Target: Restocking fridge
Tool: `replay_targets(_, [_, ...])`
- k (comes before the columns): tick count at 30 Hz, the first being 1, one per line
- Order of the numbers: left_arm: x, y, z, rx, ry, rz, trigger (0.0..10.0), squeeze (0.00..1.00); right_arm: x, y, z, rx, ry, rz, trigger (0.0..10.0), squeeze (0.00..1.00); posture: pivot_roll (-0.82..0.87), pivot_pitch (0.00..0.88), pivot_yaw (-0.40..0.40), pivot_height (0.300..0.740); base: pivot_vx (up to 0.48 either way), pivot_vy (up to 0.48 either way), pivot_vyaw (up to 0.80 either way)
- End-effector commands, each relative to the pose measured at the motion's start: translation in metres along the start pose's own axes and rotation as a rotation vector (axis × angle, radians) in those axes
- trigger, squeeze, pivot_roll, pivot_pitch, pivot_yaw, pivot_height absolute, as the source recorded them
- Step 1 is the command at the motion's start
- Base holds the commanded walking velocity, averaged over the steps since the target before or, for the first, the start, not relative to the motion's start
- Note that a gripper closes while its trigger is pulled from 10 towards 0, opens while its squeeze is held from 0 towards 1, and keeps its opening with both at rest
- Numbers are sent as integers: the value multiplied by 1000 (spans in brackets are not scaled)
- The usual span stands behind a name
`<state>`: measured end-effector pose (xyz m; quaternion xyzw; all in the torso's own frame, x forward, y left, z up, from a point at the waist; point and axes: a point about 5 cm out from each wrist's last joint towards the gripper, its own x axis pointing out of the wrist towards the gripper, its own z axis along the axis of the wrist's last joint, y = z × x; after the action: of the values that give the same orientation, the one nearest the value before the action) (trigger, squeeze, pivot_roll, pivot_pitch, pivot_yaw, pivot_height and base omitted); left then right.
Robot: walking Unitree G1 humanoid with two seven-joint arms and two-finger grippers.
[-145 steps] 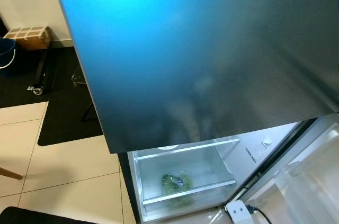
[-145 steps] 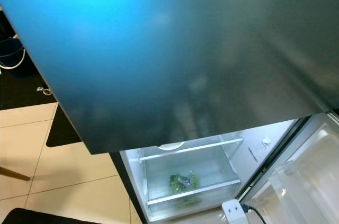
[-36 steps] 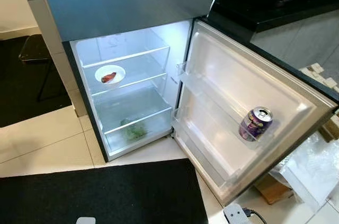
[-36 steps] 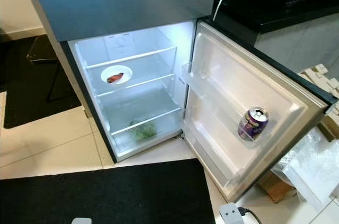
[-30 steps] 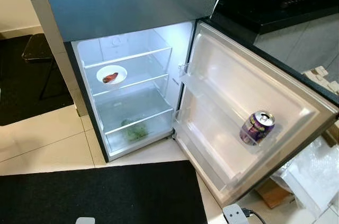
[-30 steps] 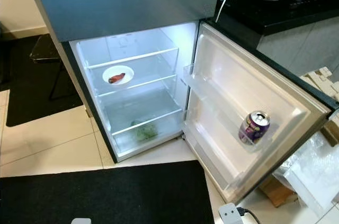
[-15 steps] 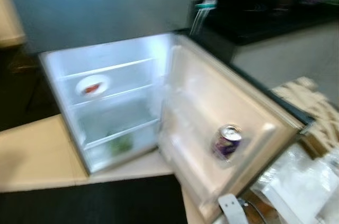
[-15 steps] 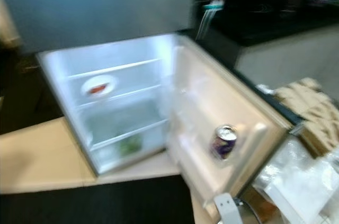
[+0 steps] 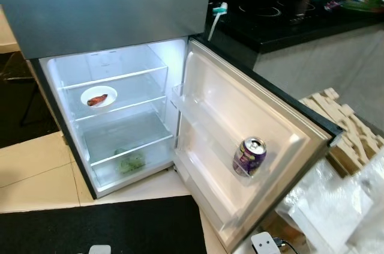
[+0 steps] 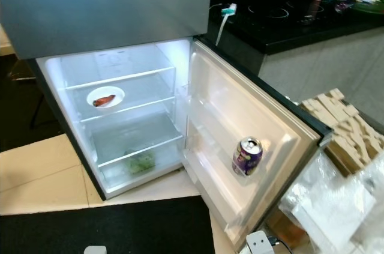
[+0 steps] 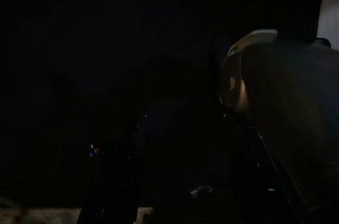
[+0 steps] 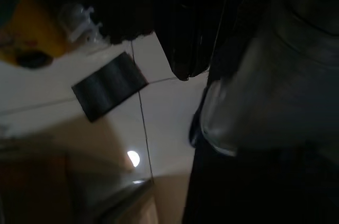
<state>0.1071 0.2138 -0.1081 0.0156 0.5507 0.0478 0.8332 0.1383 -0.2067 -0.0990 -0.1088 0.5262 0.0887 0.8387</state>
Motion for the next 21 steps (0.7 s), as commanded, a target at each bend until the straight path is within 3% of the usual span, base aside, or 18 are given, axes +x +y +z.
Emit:
replay_targets(1, [-1,2,-6,3,24,2,10000,0,-1,-1,-2,1,9,-2,10000,0,-54,35,-23,740,0,0,0])
replay_targets(21, [-1,-1,-10,13,41,-20,10000,0,-6,-21,-15,41,39,-81,10000,0,-57,39,-17,740,0,0,0])
